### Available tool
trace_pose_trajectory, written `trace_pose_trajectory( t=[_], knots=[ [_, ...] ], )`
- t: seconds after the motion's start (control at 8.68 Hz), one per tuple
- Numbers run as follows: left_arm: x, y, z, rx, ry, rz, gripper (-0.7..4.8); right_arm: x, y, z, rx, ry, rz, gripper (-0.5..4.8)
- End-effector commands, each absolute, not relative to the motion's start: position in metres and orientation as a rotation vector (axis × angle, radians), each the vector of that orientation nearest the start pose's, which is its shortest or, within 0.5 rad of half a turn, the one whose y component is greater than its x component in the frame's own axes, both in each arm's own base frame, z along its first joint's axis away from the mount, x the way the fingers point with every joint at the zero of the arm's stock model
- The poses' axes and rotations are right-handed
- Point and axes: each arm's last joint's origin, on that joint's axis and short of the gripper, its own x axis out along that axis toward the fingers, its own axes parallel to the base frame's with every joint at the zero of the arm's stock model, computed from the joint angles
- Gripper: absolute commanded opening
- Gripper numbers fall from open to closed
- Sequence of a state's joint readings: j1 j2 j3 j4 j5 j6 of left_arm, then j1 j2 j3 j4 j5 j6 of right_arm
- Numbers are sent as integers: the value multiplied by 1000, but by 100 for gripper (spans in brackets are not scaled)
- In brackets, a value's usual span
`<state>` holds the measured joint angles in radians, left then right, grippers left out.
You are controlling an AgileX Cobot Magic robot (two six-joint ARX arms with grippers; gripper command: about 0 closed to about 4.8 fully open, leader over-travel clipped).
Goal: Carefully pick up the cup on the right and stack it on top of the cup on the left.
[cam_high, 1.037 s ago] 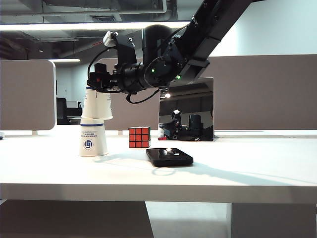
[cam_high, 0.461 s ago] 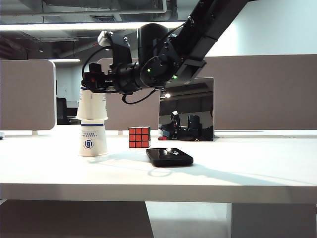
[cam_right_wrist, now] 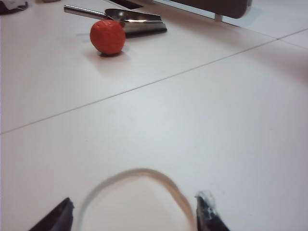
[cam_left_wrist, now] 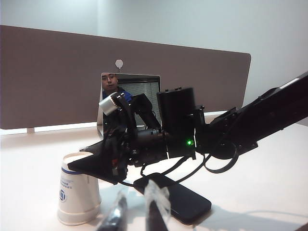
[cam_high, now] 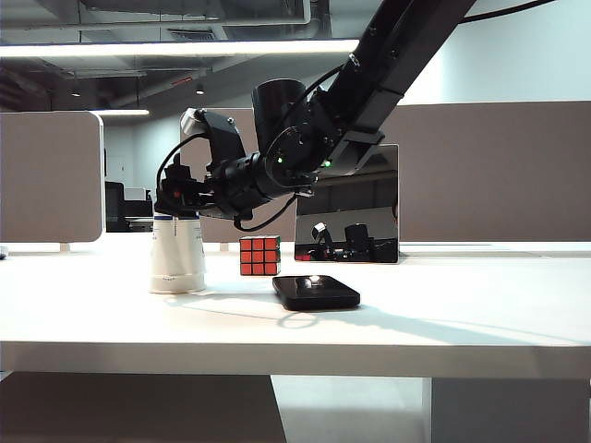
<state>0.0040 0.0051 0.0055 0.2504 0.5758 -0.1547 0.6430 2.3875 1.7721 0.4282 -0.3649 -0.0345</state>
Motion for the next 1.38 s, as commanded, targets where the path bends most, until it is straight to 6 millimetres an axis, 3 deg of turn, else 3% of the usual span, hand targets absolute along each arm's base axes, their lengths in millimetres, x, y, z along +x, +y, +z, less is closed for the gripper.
trace_pose_trajectory(
  t=[0.12, 0.35, 0.81, 0.92, 1.04, 1.15, 1.27, 1.38],
  knots=[
    [90, -16, 190, -75, -212, -592, 57, 425, 333, 180, -53, 148, 1026, 375],
    [90, -16, 190, -76, -211, -591, 57, 425, 334, 183, -47, 118, 1047, 433],
    [90, -15, 189, -76, -211, -590, 57, 433, 335, 219, -24, -11, 1038, 431],
    [90, -15, 190, -75, -213, -587, 57, 453, 271, 269, -31, 95, 925, 431],
    [90, -15, 190, -73, -220, -587, 57, 464, 206, 300, -61, 173, 825, 417],
    [90, -15, 190, -74, -220, -588, 57, 465, 186, 310, -57, 192, 788, 416],
    [90, -15, 190, -73, -220, -587, 57, 461, 148, 323, -49, 278, 802, 352],
    [90, -15, 190, -73, -220, -587, 57, 458, 133, 323, -52, 345, 830, 300]
  ],
)
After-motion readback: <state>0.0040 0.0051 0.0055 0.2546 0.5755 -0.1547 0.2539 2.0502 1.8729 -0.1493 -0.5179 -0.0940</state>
